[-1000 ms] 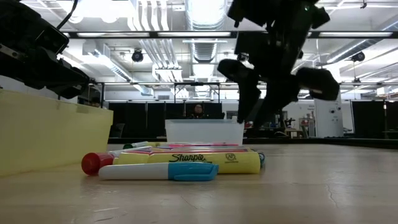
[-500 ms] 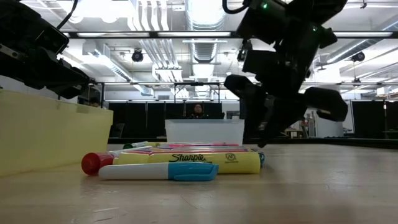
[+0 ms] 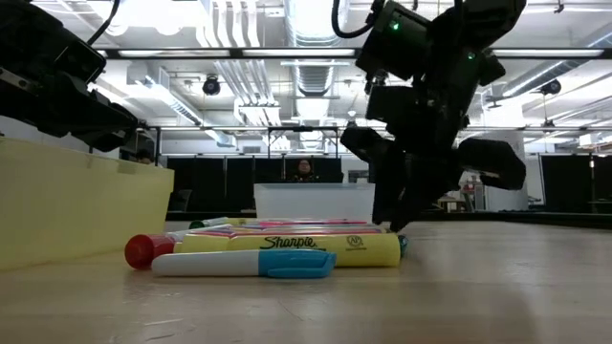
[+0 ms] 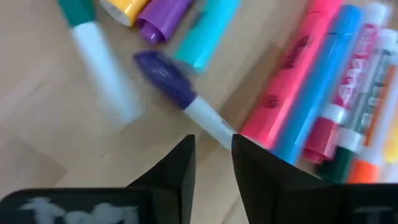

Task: Pick & Place Markers
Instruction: Put the small purple highlighter pen into the orange bin, then put the small green highlighter pen into the orange bin

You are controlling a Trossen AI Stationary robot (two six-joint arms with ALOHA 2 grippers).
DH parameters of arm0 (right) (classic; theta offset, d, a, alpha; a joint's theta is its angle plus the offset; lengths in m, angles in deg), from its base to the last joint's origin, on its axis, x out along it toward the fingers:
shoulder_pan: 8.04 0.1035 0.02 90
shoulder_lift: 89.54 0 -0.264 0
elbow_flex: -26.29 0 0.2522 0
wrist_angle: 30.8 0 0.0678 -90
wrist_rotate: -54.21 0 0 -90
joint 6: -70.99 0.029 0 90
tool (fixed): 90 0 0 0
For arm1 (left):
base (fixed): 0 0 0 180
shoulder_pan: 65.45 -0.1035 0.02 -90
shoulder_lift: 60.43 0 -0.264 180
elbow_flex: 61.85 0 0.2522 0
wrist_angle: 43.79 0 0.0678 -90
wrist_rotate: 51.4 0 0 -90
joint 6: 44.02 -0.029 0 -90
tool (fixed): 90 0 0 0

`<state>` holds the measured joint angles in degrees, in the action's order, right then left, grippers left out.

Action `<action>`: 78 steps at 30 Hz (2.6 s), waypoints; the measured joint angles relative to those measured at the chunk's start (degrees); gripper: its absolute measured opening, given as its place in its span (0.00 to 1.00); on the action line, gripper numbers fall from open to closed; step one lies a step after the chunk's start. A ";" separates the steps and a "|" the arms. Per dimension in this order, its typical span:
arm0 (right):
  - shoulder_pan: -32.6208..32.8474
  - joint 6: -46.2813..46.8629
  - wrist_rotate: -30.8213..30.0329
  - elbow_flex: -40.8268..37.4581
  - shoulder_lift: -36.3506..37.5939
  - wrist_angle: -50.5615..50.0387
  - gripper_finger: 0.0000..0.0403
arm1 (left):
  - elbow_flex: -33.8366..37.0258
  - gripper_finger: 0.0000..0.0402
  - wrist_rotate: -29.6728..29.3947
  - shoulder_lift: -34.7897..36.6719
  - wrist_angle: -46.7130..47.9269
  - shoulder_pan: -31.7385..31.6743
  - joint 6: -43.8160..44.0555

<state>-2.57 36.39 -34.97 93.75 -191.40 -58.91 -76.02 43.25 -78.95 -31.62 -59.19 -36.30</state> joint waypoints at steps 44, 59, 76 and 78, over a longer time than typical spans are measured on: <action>15.77 44.08 -2.07 19.35 -7.09 -23.70 0.43 | -0.02 0.00 -0.21 -0.39 0.02 -0.01 0.00; 16.17 43.47 -2.10 19.64 -12.63 -23.54 0.29 | -0.01 0.00 -0.22 -0.44 0.03 0.01 0.00; 16.93 57.61 -3.07 19.25 -2.60 -35.08 0.07 | 0.00 0.00 -0.22 -0.44 0.04 -0.01 0.00; 17.71 60.80 -3.58 19.27 -0.60 -36.89 0.07 | -0.02 0.00 -0.22 -0.44 0.04 0.00 0.00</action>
<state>15.14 97.19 -38.55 113.02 -192.01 -95.80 -76.04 43.03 -79.39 -31.57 -59.18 -36.30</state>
